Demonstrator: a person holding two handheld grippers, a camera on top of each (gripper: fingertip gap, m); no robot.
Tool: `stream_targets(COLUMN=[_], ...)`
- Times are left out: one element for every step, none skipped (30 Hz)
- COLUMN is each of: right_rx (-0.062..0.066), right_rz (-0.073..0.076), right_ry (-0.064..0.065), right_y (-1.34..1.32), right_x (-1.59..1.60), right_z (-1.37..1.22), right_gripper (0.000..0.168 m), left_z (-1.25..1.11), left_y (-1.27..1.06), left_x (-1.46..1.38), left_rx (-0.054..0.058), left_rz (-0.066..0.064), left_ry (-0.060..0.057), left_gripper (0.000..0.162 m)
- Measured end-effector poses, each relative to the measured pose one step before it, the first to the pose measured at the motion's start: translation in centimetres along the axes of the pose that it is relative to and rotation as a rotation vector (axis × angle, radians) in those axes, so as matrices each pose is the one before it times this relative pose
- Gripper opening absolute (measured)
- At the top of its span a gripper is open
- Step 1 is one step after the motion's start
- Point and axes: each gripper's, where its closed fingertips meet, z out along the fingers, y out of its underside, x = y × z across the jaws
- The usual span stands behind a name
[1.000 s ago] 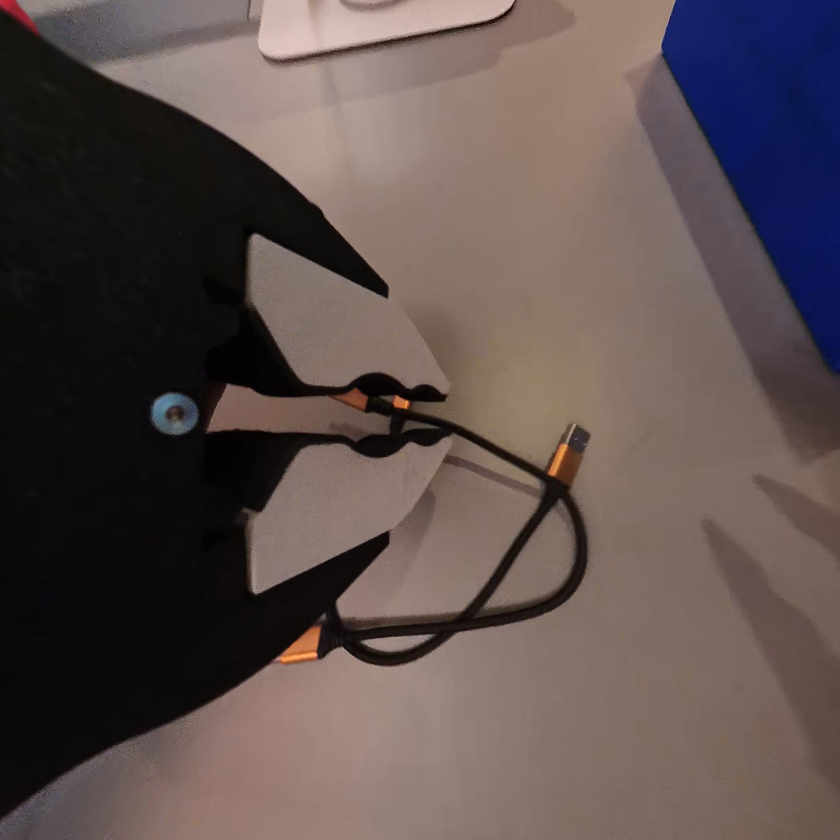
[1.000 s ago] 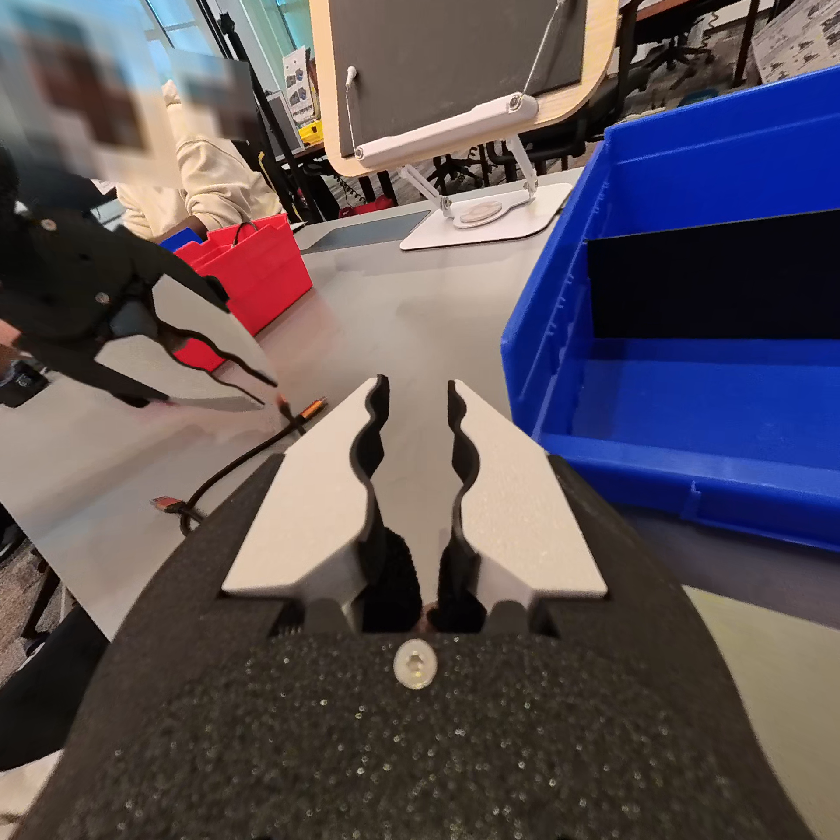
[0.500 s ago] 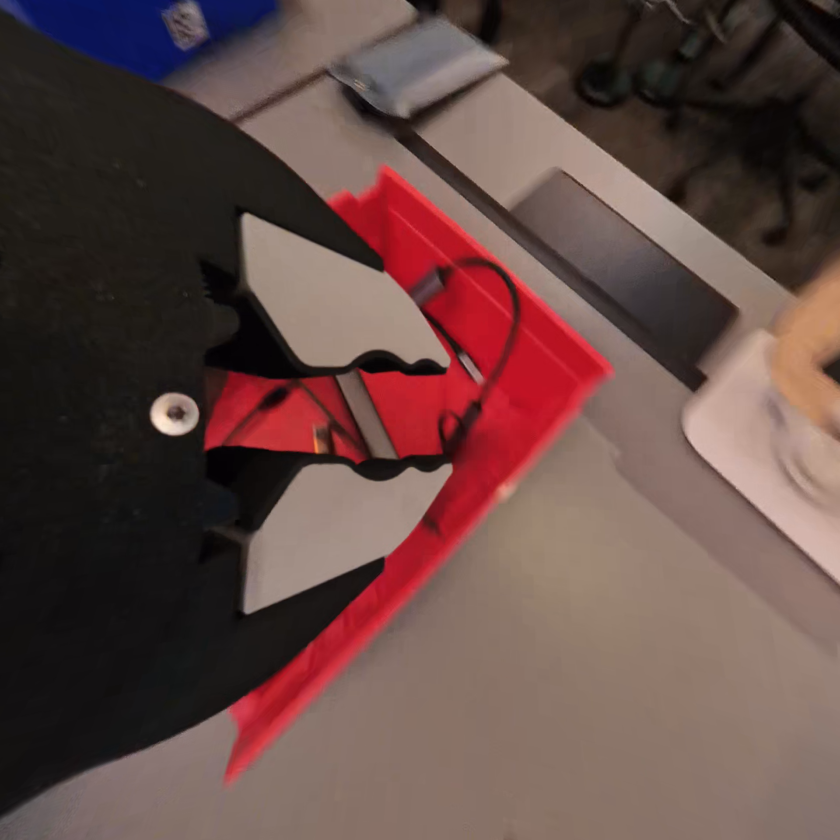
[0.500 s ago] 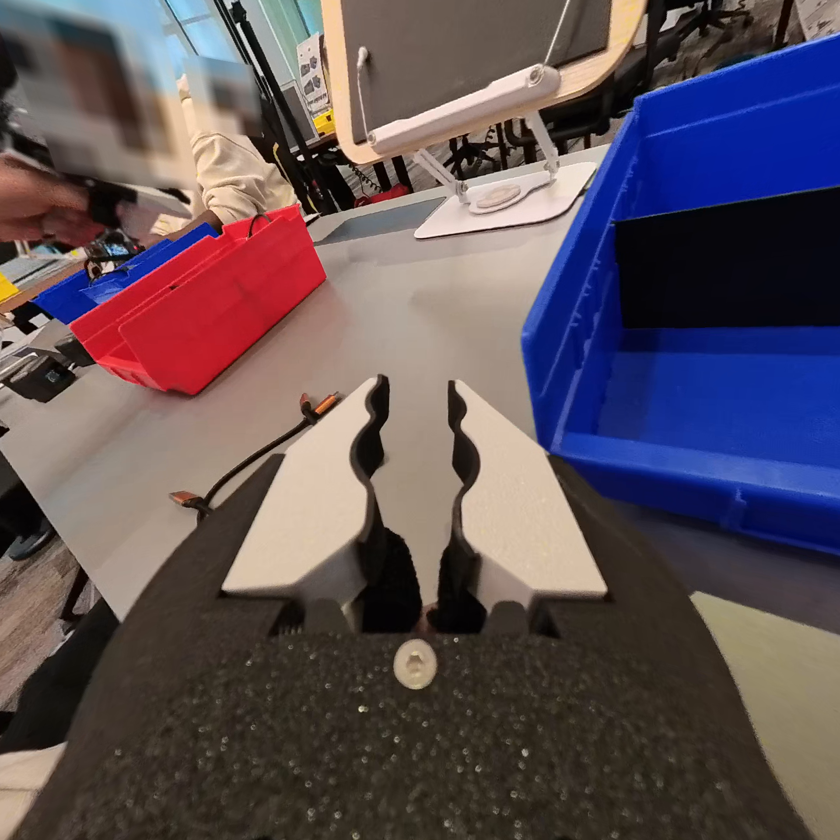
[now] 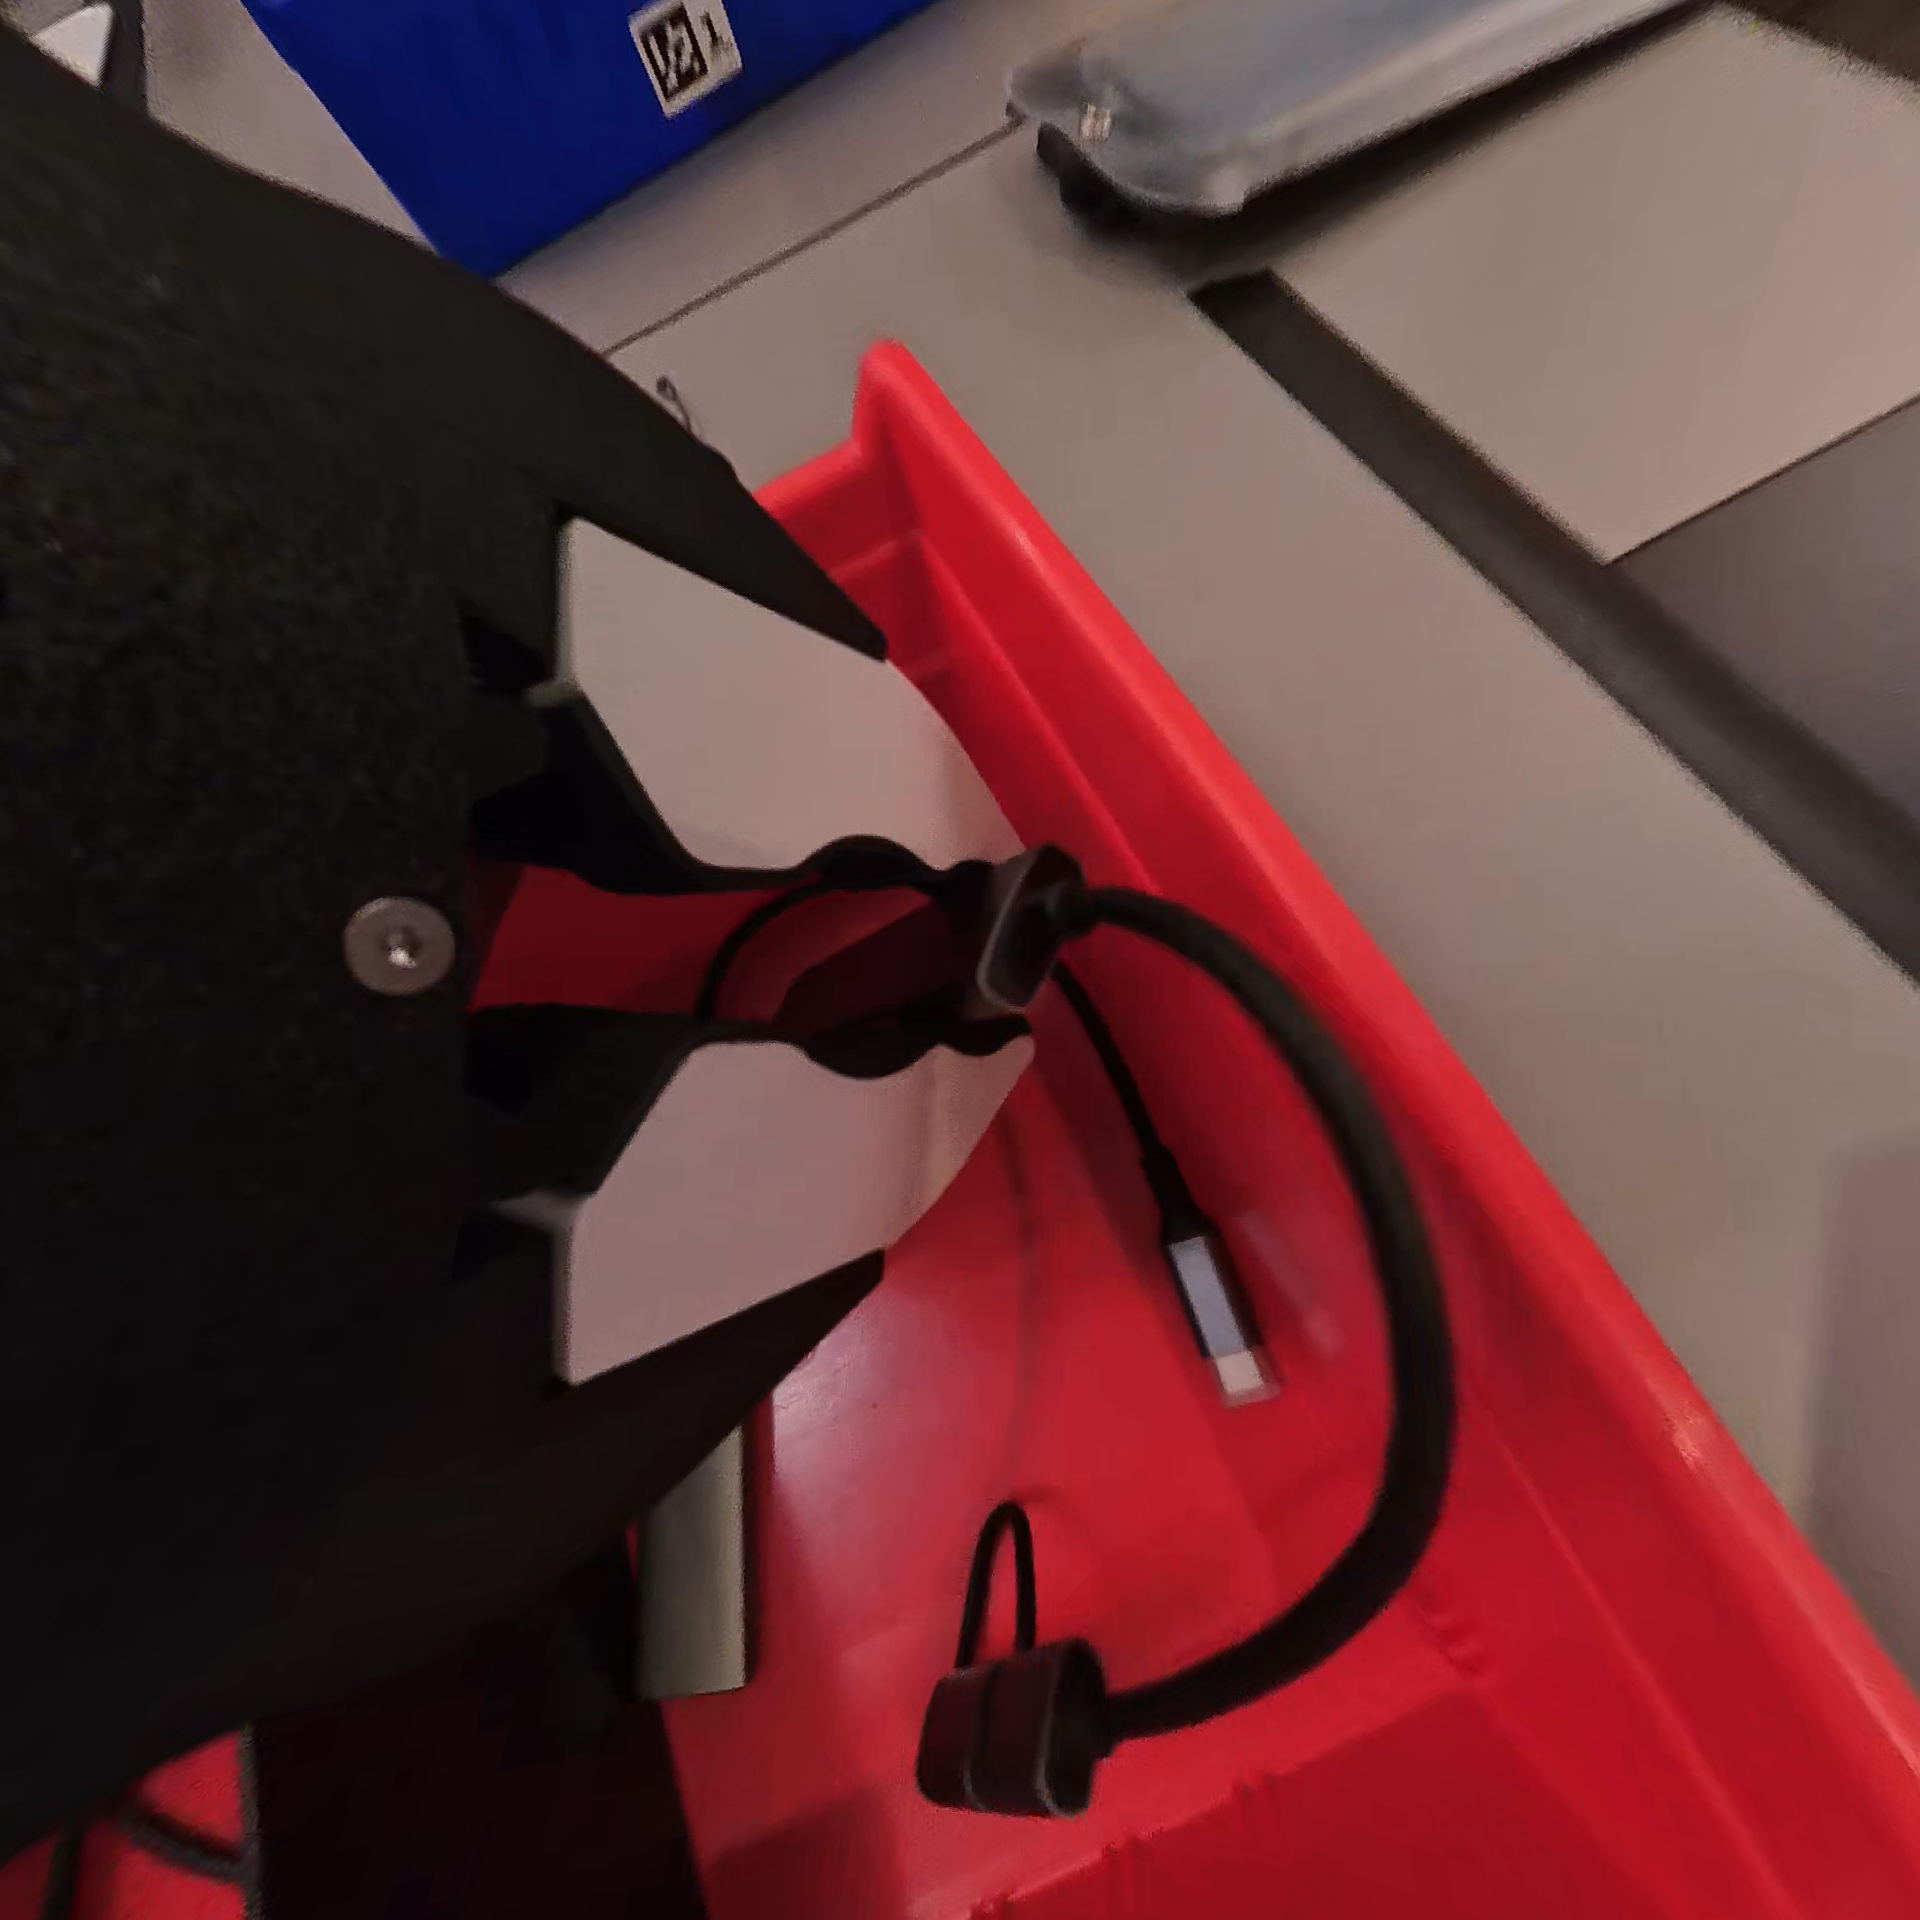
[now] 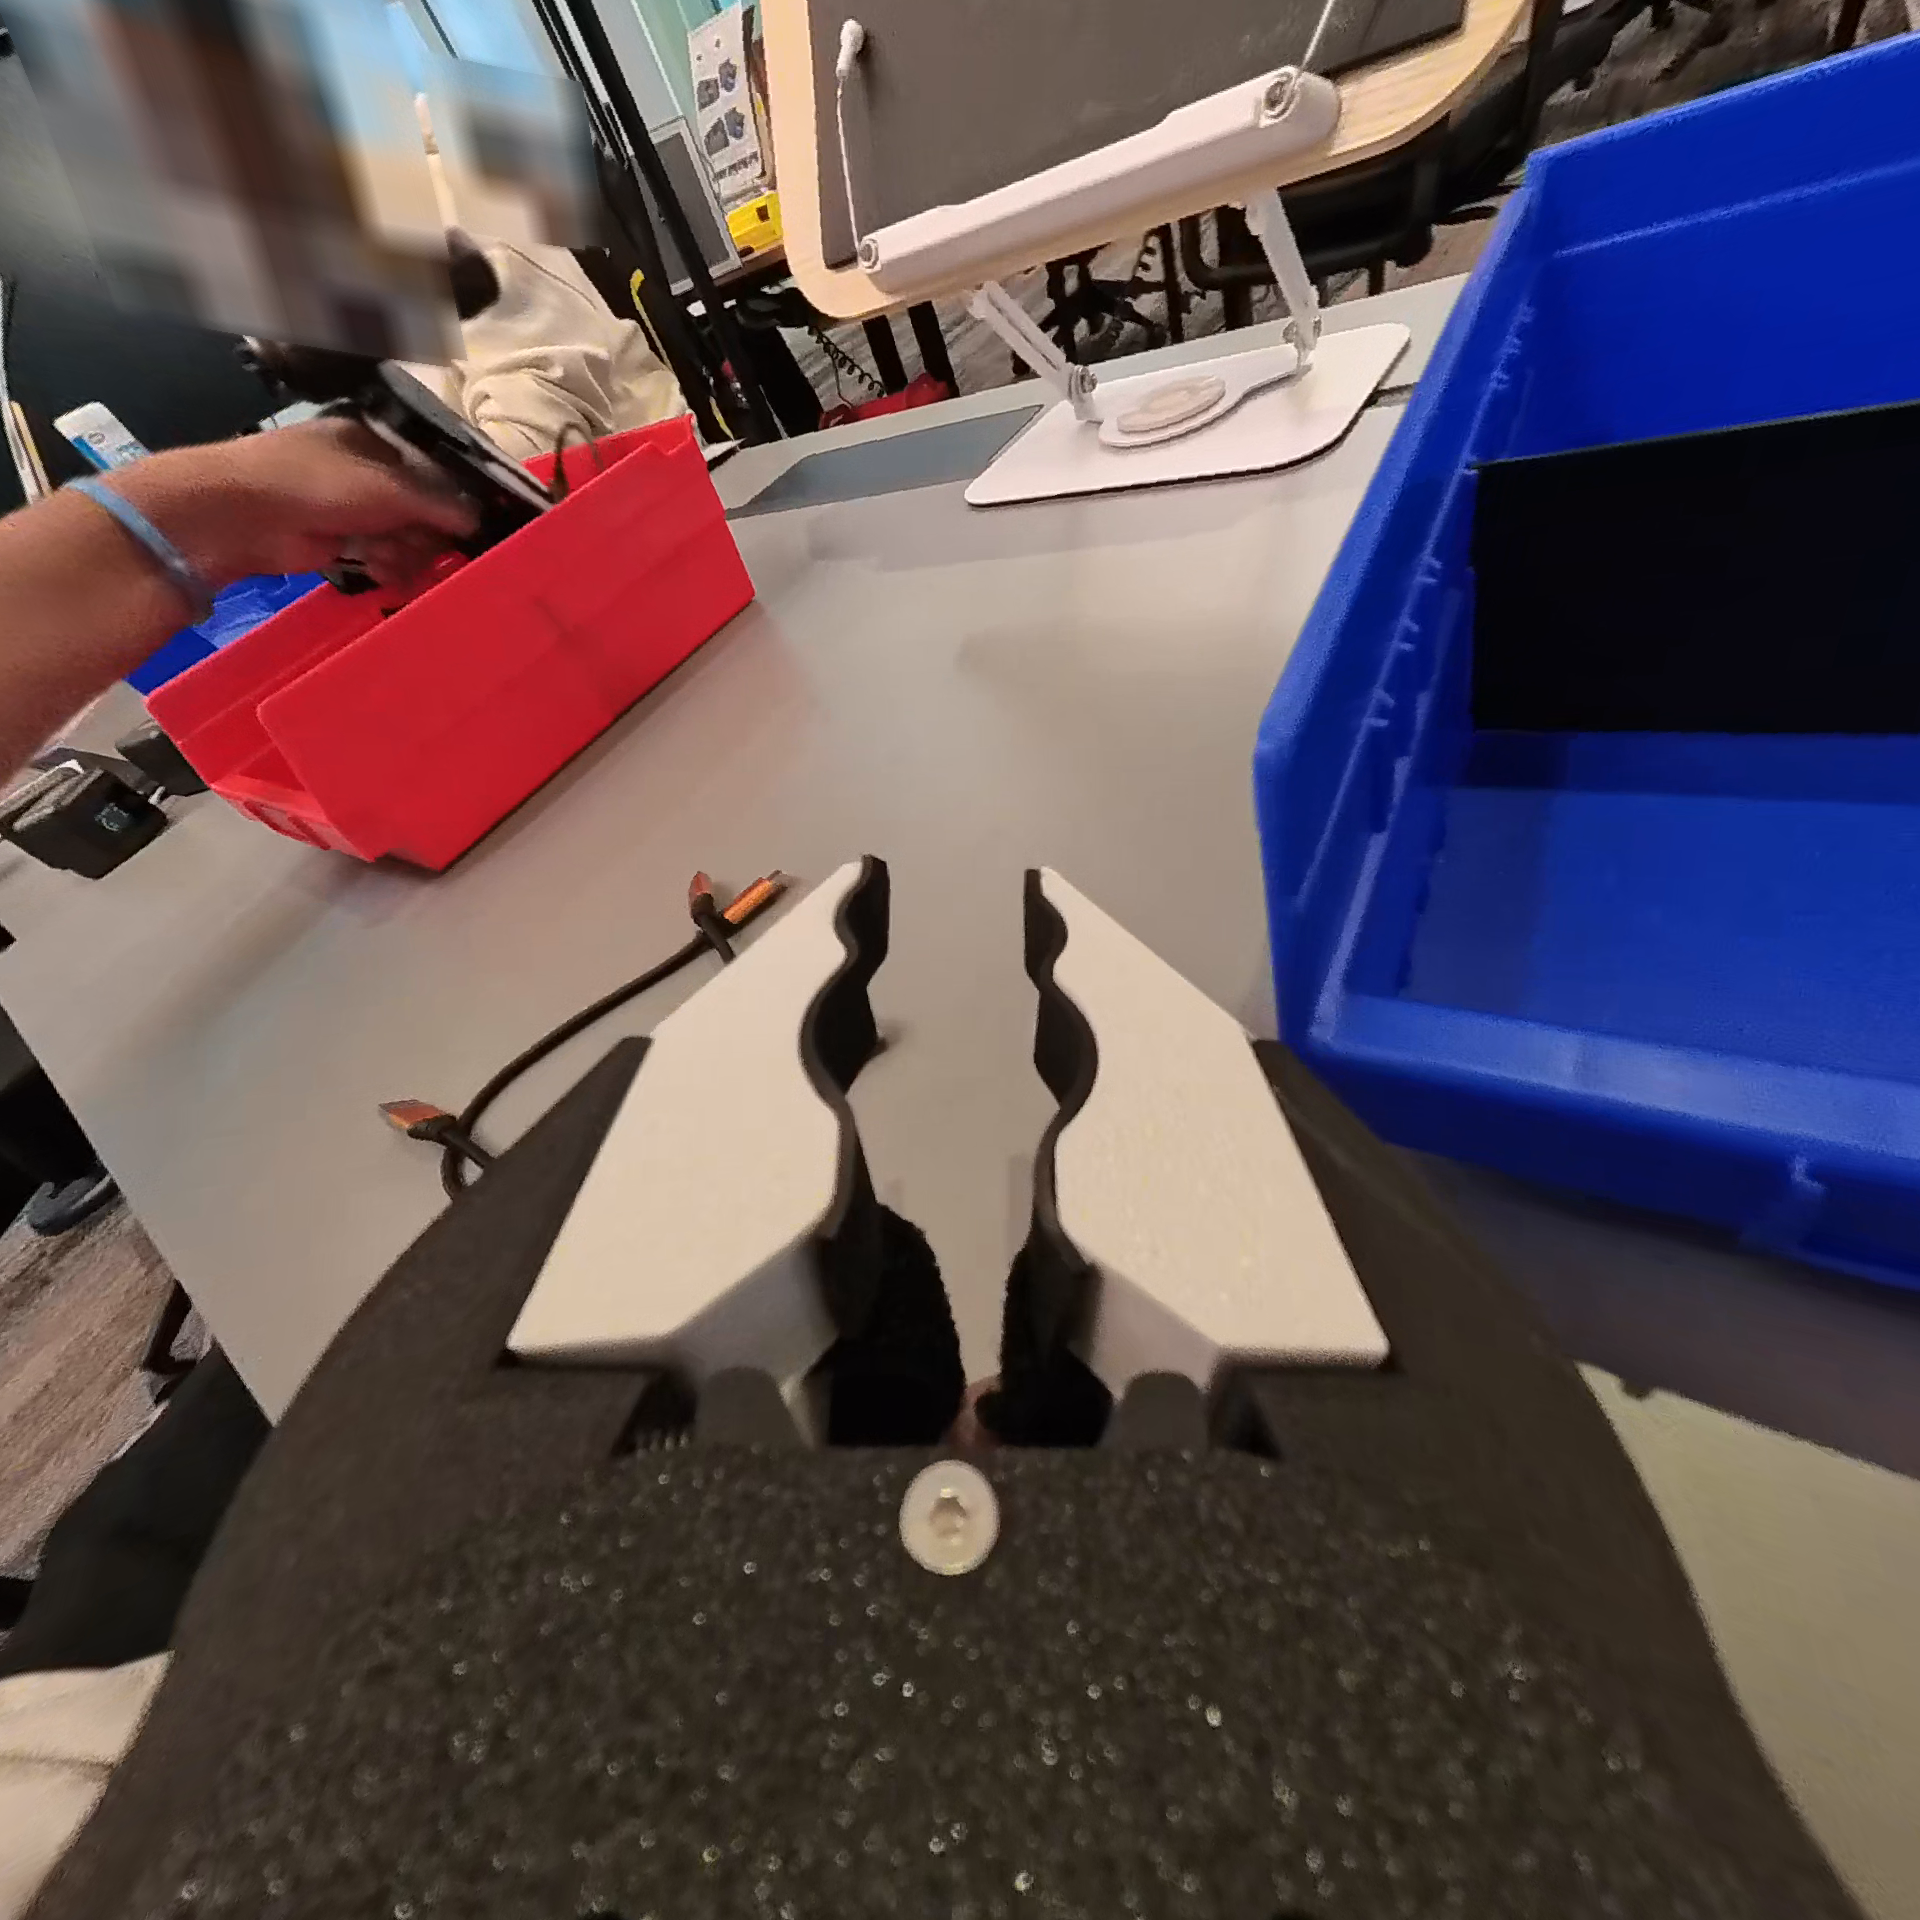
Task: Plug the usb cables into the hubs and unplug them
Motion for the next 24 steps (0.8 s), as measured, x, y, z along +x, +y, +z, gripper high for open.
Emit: stream_targets(right_rx=[0.0018,0.0029,0.0044,0.0053,0.0045,0.0024,0.0027,0.0054,0.006,0.0037,0.0074,0.0128,0.0119,0.008,0.0102,0.0134,0.0121,0.0064,-0.0029,-0.0088,-0.0148,-0.0196,-0.0206,-0.0172], right_rz=[0.0029,0.0036,0.0037,0.0027,0.001,0.0,-0.0005,-0.003,-0.0099,-0.0168,-0.0163,-0.0152,-0.0217,-0.0276,-0.0254,-0.024,-0.0214,-0.0122,-0.0005,0.0128,0.0238,0.0238,0.015,0.0037], right_ry=[0.0052,0.0057,0.004,0.0005,-0.0009,-0.0008,-0.0049,-0.0127,-0.0177,-0.0177,-0.0256,-0.0401,-0.0485,-0.048,-0.0428,-0.0451,-0.0534,-0.0493,-0.0366,-0.0351,-0.0389,-0.031,-0.0022,0.0358], right_y=[0.023,0.007,-0.04,-0.061,-0.053,-0.022,-0.027,-0.104,-0.164,-0.232,-0.4,-0.673,-0.834,-0.944,-1.129,-1.276,-1.315,-1.22,-0.977,-0.697,-0.383,-0.109,0.062,0.146], right_x=[0.191,0.211,0.168,0.106,0.043,-0.021,-0.17,-0.4,-0.627,-0.77,-1.011,-1.347,-1.545,-1.539,-1.406,-1.375,-1.38,-1.157,-0.845,-0.739,-0.73,-0.571,-0.095,0.53], right_z=[-0.254,-0.269,-0.263,-0.244,-0.202,-0.156,-0.092,-0.006,0.087,0.21,0.324,0.432,0.558,0.656,0.697,0.733,0.732,0.742,0.749,0.729,0.705,0.673,0.63,0.51], right_gripper=[0.024,0.024,0.025,0.025,0.025,0.026,0.027,0.028,0.029,0.029,0.031,0.031,0.031,0.031,0.031,0.031,0.031,0.031,0.031,0.031,0.032,0.032,0.032,0.031], left_z=[-0.868,-1.203,-1.5,-1.768,-1.999,-2.171,-2.259,-2.224,-2.182,-2.081,-1.905,-1.669,-1.511,-1.327,-1.151,-1.007,-0.846,-0.666,-0.507,-0.403,-0.287,-0.232,-0.205,-0.185], left_y=[-0.599,-0.772,-0.871,-0.993,-1.2,-1.546,-1.79,-1.904,-2.081,-2.29,-2.355,-2.342,-2.368,-2.323,-2.257,-2.172,-1.987,-1.689,-1.391,-1.158,-0.944,-0.818,-0.723,-0.635], left_x=[-0.169,-0.131,-0.281,-0.515,-0.551,-0.291,-0.112,-0.088,-0.056,0.001,0.077,0.248,0.113,0.108,0.258,0.182,0.101,0.087,-0.014,0.051,0.19,0.23,0.259,0.245], left_rx=[0.0576,0.0688,0.0687,0.066,0.0674,0.0762,0.0756,0.0637,0.0605,0.0637,0.057,0.0502,0.0526,0.0499,0.0464,0.0455,0.0399,0.0282,0.0183,0.014,0.009,0.009,0.0106,0.0096], left_rz=[0.0125,0.0204,0.0258,0.0302,0.0417,0.0552,0.0591,0.0615,0.0736,0.0793,0.0681,0.0597,0.0524,0.0404,0.0296,0.0246,0.0281,0.035,0.034,0.0273,0.0206,0.0177,0.0207,0.022], left_ry=[-0.0323,-0.0409,-0.0599,-0.0835,-0.0935,-0.0836,-0.0756,-0.0757,-0.0745,-0.0685,-0.0553,-0.0364,-0.0386,-0.0299,-0.0116,-0.0141,-0.0196,-0.0202,-0.0247,-0.019,-0.0085,-0.0071,-0.008,-0.0085], left_gripper=[0.021,0.021,0.021,0.02,0.02,0.02,0.02,0.019,0.02,0.019,0.019,0.019,0.02,0.019,0.019,0.019,0.019,0.019,0.019,0.019,0.019,0.019,0.019,0.019])
